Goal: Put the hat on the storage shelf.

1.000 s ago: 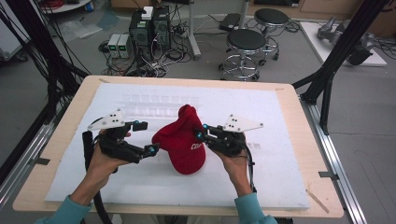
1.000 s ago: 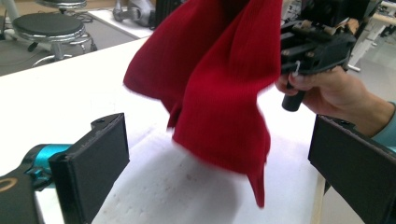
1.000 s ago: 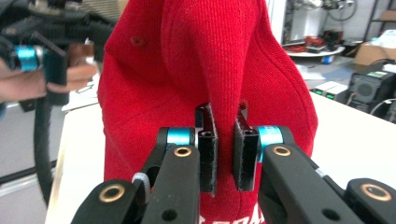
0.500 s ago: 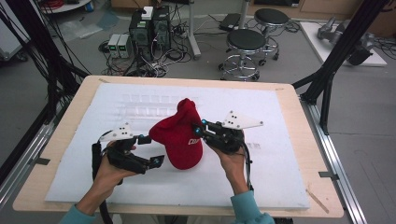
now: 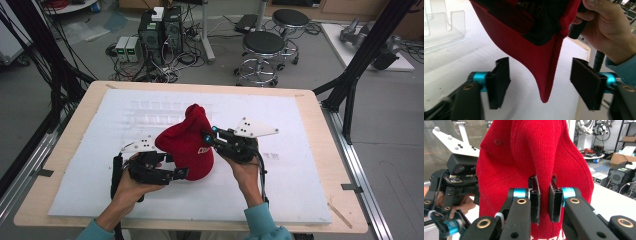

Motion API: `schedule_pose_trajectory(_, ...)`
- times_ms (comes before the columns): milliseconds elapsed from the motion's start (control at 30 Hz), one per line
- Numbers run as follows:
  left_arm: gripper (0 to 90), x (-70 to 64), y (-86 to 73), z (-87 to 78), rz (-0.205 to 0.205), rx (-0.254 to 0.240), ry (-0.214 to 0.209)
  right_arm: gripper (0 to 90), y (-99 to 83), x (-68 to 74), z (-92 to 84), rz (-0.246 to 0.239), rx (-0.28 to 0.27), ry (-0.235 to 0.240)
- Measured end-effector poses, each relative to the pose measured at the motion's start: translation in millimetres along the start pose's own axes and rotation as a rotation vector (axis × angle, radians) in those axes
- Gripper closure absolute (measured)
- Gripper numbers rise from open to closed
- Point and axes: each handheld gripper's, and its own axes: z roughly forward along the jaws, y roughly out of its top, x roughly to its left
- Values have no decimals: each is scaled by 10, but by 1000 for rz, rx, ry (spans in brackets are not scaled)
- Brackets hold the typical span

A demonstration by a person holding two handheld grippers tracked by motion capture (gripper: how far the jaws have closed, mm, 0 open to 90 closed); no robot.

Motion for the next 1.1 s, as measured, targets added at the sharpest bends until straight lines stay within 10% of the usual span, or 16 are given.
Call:
schedule_pose_trajectory(300, 818, -11, -12, 14, 35, 13, -53, 831, 8, 33, 8, -10, -11, 10)
schedule_pose_trajectory(667, 852, -32, -19, 1, 70, -6, -6, 805, 19, 56, 2, -20, -34, 13)
schedule_pose_trajectory(767, 853, -28, -21, -18, 88, 4, 8, 473, 22, 57, -1, -6, -54, 3)
schedule_pose_trajectory(900, 853, -9, -20, -49, 88, -4, 21, 103, 34, 20, 11, 34, -13, -124)
schedule_pose_trajectory(1100, 852, 81, 39, -176, 106, -39, 53, 102, -12, -4, -102, -20, 51, -159)
